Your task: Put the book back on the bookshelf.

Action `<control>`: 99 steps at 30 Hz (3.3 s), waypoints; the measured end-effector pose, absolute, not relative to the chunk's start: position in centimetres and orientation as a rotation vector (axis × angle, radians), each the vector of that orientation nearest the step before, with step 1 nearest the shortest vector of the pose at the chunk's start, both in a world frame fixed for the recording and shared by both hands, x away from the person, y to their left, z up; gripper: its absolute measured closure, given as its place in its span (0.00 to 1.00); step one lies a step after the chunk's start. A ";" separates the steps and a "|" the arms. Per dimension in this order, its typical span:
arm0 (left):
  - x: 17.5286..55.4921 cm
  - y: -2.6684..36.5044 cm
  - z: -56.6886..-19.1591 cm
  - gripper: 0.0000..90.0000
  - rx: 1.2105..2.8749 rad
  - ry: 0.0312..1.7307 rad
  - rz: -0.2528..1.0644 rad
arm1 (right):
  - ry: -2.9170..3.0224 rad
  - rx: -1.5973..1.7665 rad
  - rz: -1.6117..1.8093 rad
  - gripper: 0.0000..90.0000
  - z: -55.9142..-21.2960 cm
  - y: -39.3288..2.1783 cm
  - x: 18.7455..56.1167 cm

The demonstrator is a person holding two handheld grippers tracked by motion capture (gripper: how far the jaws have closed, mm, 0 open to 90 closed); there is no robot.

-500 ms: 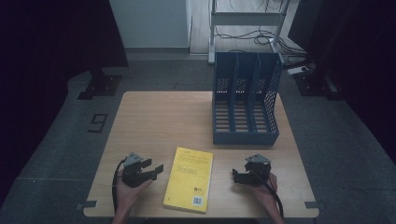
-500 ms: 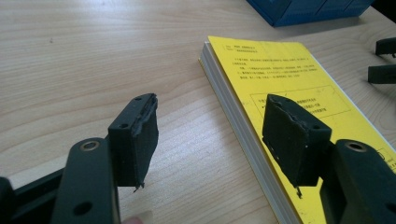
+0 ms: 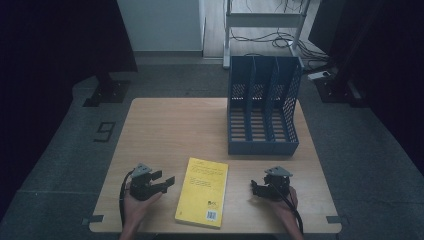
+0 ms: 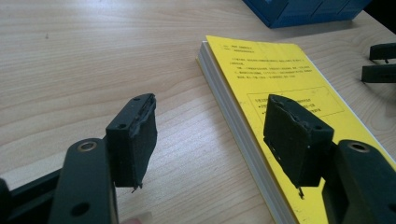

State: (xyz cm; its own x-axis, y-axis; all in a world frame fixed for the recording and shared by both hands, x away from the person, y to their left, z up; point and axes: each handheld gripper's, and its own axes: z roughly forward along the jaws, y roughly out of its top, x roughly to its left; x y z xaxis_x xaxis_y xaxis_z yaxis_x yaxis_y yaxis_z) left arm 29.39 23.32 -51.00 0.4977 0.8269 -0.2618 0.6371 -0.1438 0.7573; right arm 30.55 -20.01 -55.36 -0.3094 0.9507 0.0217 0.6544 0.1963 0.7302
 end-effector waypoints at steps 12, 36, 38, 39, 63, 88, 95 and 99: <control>29.4 23.7 -50.9 0.35 1.858 1.215 0.268 | 1.983 1.494 1.001 0.18 -54.5 -20.5 30.2; 29.6 23.5 -51.0 0.34 1.862 1.215 0.267 | 1.977 1.411 1.130 0.19 -52.5 -18.3 29.3; 29.6 23.5 -51.0 0.34 1.859 1.213 0.265 | 1.983 1.394 1.138 0.19 -52.3 -17.9 29.2; 29.6 23.5 -51.0 0.34 1.857 1.213 0.263 | 1.983 1.394 1.138 0.19 -52.3 -17.9 29.2; 29.2 23.7 -50.5 0.35 1.857 1.188 0.266 | 2.055 1.293 1.171 0.19 -51.4 -13.9 29.4; 29.3 23.2 -50.9 0.34 1.874 1.181 0.248 | 2.144 1.266 1.169 0.19 -52.7 -9.4 30.3; 29.2 23.0 -50.8 0.34 1.875 1.171 0.247 | 2.203 1.267 1.131 0.19 -53.9 -8.3 29.9; 29.2 22.9 -50.8 0.34 1.871 1.173 0.242 | 2.216 1.276 1.113 0.19 -54.5 -8.1 29.8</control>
State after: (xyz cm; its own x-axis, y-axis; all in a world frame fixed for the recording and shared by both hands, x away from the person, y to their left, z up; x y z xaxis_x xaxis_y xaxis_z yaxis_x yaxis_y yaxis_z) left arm 29.25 22.92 -50.75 0.5332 0.8008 -0.2728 0.6275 -0.1581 0.7624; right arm 29.78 -8.06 -54.48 -0.5329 0.8424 0.0792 0.5668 0.2859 0.7727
